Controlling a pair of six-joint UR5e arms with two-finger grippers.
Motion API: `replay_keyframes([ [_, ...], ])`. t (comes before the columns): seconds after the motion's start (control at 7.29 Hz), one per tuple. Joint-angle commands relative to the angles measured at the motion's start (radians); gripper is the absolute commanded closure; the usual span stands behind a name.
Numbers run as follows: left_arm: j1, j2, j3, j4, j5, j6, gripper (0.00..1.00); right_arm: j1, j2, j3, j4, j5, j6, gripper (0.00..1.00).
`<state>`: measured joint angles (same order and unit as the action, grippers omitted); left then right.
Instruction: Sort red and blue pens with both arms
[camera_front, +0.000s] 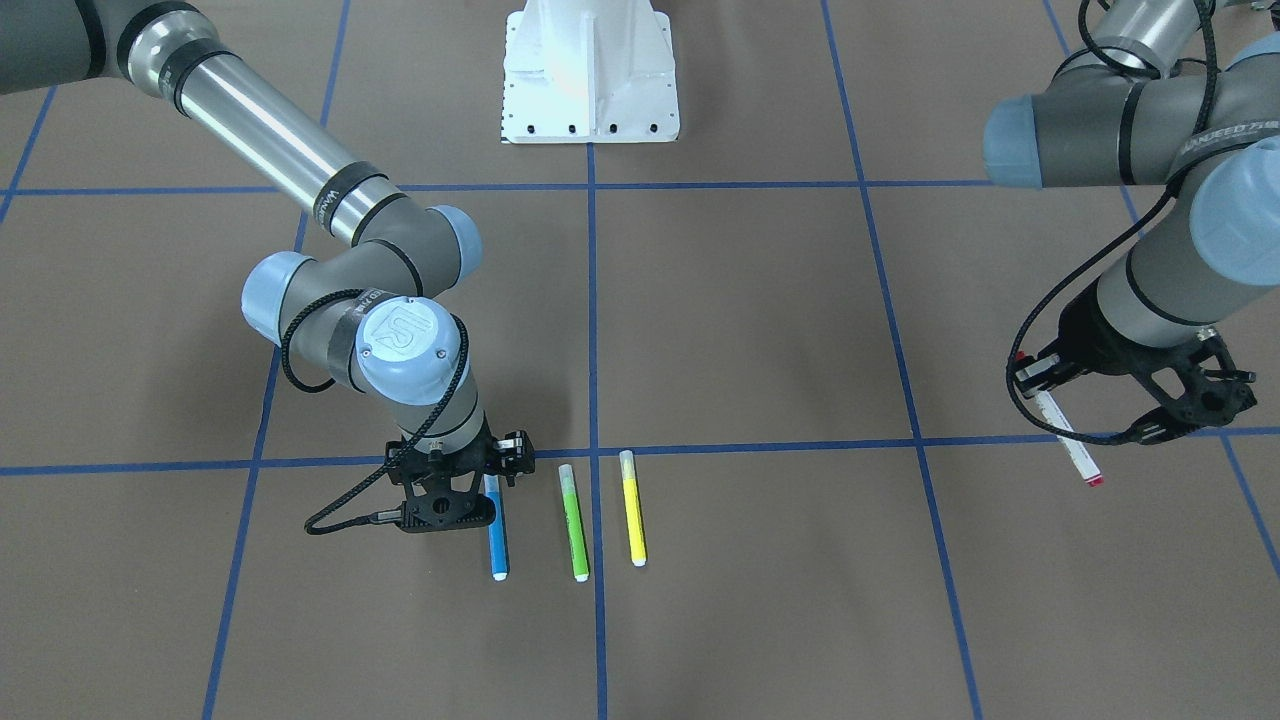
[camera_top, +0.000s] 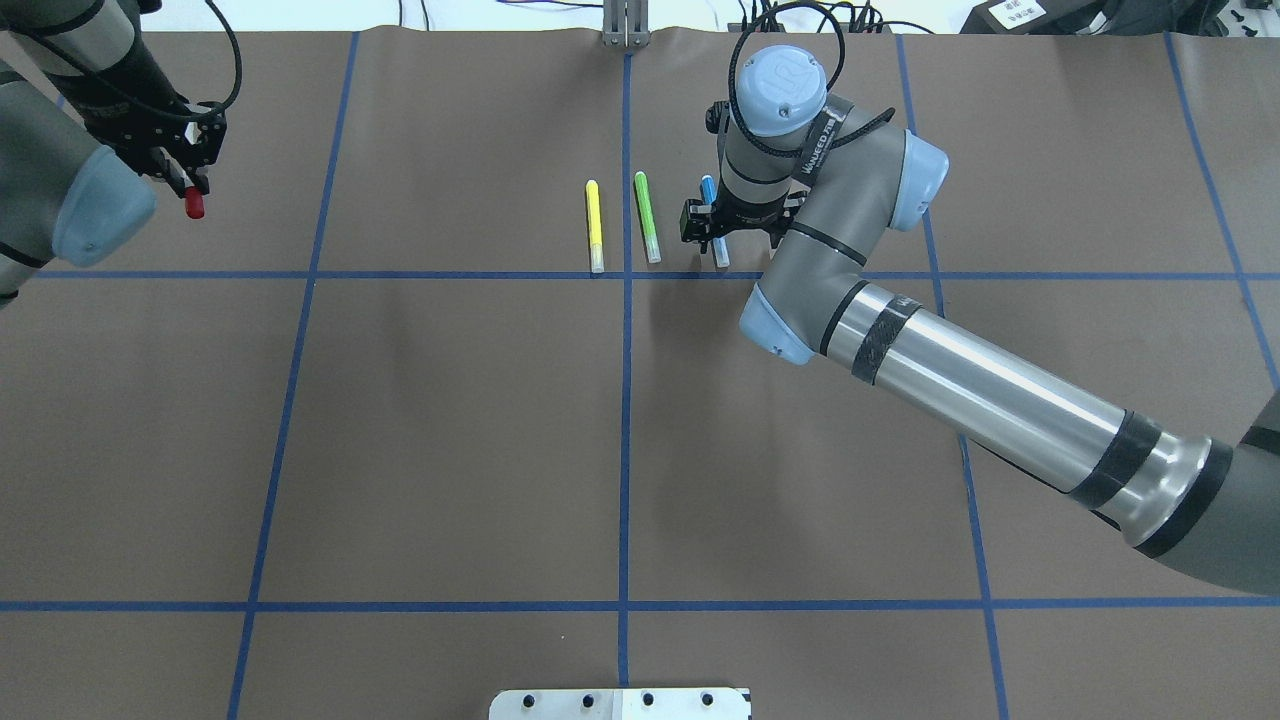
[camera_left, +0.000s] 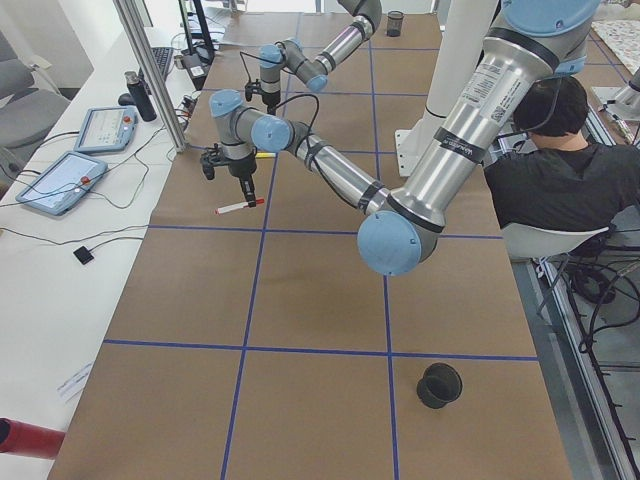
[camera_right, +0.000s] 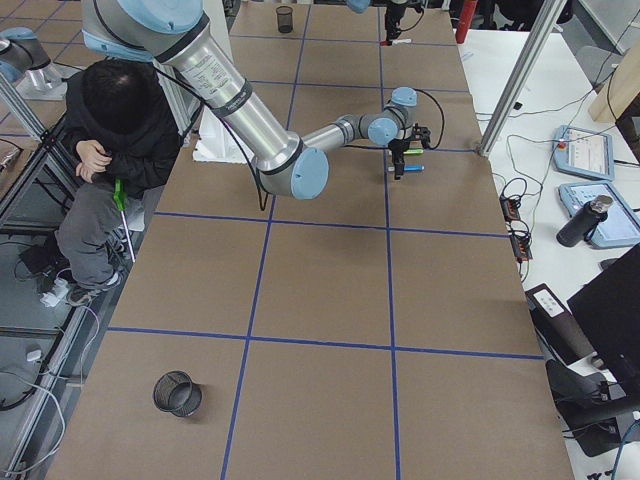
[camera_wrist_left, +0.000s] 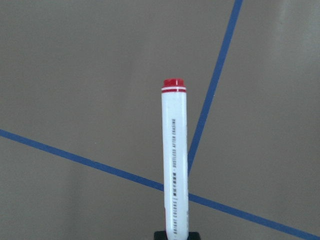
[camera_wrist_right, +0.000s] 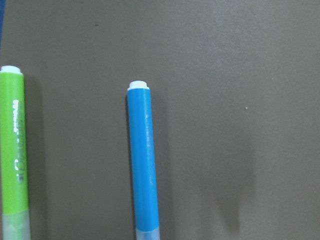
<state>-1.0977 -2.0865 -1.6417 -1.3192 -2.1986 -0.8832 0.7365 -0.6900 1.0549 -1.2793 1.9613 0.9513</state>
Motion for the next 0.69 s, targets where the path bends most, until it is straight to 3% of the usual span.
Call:
replay_keyframes([
  [0.0,-0.02,0.017,-0.013,0.005,0.002,0.067,1.0,-0.011,0.007,-0.013,0.006,-0.022,0.001,0.17],
  [0.27,-0.048,0.039,-0.013,0.008,0.002,0.131,1.0,-0.012,0.009,-0.024,0.008,-0.021,0.0,0.3],
  [0.55,-0.048,0.04,-0.012,0.008,0.002,0.133,1.0,-0.014,0.018,-0.027,0.008,-0.018,0.001,0.49],
])
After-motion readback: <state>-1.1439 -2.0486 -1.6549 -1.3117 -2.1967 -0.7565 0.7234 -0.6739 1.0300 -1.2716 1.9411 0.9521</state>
